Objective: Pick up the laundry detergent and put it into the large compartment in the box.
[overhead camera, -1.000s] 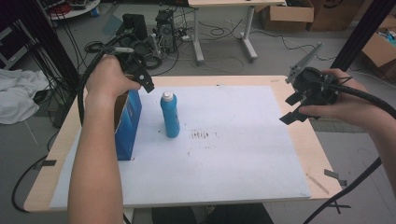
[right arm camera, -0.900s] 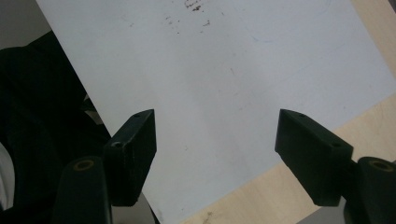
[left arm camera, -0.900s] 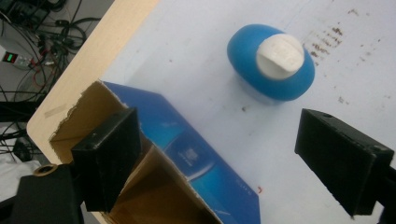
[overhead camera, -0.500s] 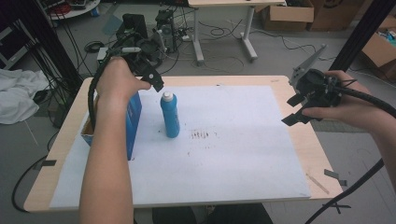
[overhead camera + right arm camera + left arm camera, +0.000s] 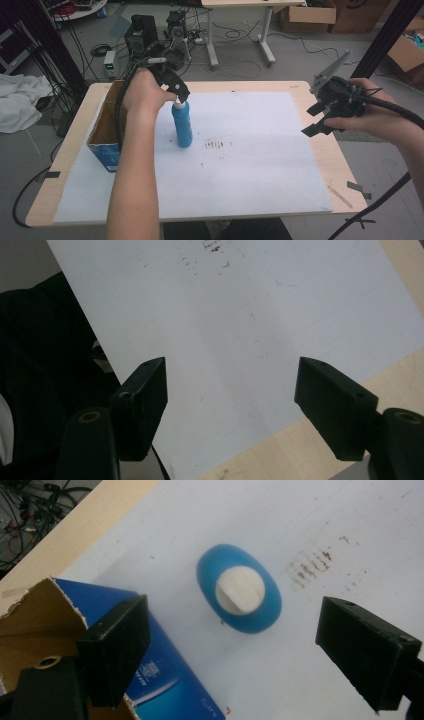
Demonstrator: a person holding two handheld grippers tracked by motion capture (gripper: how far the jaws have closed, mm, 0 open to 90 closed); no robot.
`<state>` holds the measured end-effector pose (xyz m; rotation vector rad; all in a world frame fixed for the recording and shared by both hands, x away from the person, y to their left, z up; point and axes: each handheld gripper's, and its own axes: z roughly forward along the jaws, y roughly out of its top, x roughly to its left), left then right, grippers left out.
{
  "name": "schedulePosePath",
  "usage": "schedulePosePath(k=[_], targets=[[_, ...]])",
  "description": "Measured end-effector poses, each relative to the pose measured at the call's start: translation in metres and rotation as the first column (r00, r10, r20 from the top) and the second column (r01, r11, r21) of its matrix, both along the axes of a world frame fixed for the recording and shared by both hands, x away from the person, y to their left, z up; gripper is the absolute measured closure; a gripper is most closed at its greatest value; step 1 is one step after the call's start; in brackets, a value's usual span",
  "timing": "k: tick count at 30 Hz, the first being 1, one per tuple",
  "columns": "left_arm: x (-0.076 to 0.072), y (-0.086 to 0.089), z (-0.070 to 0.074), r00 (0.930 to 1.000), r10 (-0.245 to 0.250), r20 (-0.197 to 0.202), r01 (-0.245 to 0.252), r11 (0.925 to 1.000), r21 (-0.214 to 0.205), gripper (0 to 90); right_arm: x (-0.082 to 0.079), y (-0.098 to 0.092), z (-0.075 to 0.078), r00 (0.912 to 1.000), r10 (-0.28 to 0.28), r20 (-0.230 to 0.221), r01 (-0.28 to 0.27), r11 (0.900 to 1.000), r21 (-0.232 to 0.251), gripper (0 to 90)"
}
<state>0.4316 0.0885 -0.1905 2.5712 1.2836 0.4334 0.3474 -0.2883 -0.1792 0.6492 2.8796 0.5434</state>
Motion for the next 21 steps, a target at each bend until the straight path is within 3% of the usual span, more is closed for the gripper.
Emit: schedulePosePath(k=[21], targets=[[0.015,-0.019,-0.036,0.9965,0.073,-0.040,-0.072,0.9972,0.020,15.0,0.001,-0.001,-0.006,0.9999,0.009,-0.008,-0.009,1.0000,0.004,29.5]])
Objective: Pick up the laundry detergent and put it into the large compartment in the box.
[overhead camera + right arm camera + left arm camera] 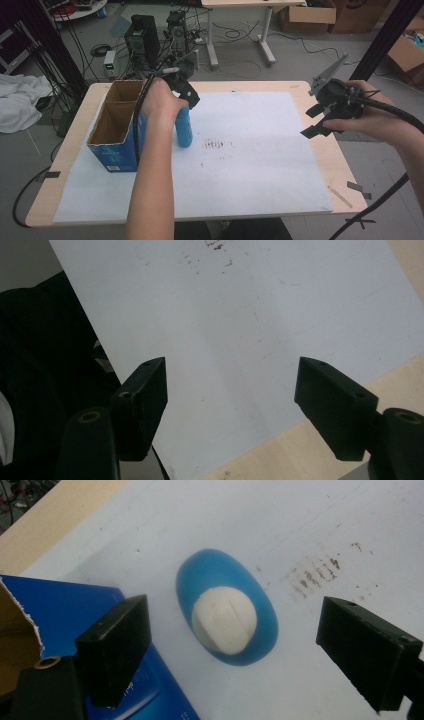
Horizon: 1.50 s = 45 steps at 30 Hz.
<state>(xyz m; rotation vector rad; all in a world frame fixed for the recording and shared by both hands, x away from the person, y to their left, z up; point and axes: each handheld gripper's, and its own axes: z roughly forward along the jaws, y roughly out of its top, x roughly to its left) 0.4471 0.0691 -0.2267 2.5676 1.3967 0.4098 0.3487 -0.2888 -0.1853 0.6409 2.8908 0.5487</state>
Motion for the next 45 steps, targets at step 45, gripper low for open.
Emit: schedulePosePath(k=[45], targets=[[0.024,-0.008,-0.049,0.9918,0.099,-0.081,-0.097,0.9948,0.030,15.9,0.007,-0.004,-0.016,0.9996,-0.003,-0.030,0.003,1.0000,-0.006,29.4]])
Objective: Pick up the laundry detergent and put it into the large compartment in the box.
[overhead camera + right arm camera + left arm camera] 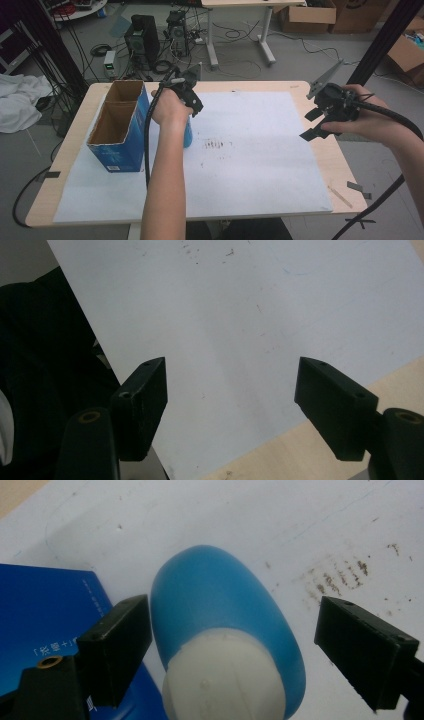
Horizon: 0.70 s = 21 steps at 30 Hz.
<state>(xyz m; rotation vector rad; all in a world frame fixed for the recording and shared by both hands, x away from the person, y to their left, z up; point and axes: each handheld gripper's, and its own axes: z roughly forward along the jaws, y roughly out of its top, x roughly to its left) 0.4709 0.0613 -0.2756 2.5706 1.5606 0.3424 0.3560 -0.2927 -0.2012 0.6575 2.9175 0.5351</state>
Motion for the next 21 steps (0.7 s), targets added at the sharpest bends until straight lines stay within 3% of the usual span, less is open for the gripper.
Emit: schedulePosePath(k=[21], targets=[[0.003,0.004,-0.011,0.9990,0.042,-0.010,-0.043,0.9991,-0.003,16.9,0.003,0.001,-0.004,0.9999,0.000,-0.010,0.000,1.0000,-0.001,29.4]])
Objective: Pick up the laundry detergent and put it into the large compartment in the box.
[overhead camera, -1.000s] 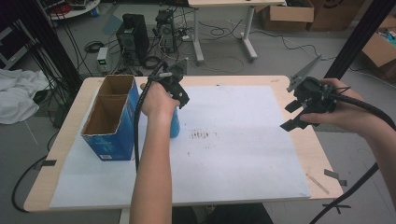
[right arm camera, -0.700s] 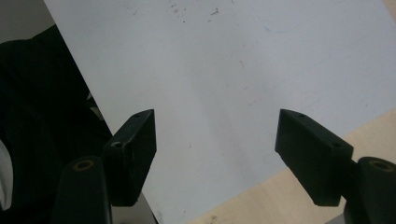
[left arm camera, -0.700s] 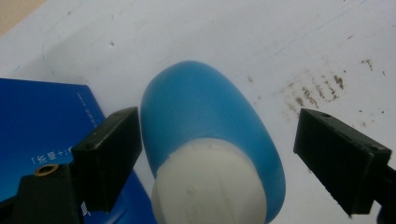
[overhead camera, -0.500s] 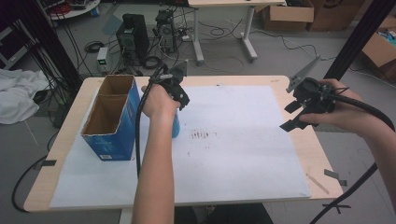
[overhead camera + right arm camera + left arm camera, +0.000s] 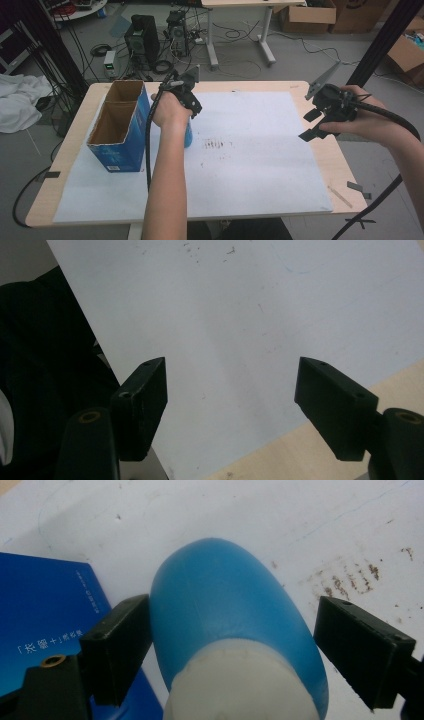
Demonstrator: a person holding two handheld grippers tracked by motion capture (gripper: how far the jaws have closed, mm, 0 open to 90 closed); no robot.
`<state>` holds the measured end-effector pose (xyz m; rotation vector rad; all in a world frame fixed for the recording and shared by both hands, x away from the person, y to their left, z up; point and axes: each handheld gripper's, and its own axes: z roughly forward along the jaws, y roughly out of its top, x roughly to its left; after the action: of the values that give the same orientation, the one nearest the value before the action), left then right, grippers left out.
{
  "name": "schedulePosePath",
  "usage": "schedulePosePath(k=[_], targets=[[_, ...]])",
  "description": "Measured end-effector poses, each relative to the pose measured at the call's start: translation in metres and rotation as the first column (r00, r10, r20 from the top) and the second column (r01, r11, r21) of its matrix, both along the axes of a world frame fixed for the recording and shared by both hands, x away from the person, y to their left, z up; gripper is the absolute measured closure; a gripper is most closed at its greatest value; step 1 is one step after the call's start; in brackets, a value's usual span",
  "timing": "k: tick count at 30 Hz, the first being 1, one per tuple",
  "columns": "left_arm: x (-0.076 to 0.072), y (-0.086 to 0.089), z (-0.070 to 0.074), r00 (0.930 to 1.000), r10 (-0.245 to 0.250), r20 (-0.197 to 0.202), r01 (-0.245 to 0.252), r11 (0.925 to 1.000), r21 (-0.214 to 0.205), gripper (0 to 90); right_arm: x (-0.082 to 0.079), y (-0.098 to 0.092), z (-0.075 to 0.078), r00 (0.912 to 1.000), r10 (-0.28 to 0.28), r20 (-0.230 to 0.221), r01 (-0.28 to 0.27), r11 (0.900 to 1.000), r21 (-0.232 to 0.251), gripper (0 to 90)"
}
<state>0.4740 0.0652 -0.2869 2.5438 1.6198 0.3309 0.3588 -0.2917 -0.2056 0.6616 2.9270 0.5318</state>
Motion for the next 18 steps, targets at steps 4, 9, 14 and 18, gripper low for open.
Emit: schedulePosePath(k=[4,9,14,18], targets=[[0.0004,0.0006,-0.0005,1.0000,0.008,0.001,-0.008,1.0000,0.000,17.7,0.0004,-0.0002,-0.0004,1.0000,0.001,0.000,-0.001,1.0000,-0.001,29.4],[0.0004,0.0016,-0.0004,0.9999,0.015,0.001,-0.015,0.9999,-0.004,18.9,0.0005,-0.0002,-0.0013,1.0000,-0.001,-0.003,0.001,1.0000,-0.001,29.4],[0.0007,0.0019,0.0001,0.9997,0.023,0.005,-0.023,0.9997,-0.012,20.3,0.0011,-0.0004,-0.0029,1.0000,-0.001,-0.006,0.001,1.0000,-0.004,29.3],[0.0010,0.0016,0.0002,0.9996,0.026,0.008,-0.026,0.9995,-0.016,20.7,0.0012,-0.0003,-0.0035,1.0000,0.001,-0.007,-0.001,1.0000,-0.005,29.3]])
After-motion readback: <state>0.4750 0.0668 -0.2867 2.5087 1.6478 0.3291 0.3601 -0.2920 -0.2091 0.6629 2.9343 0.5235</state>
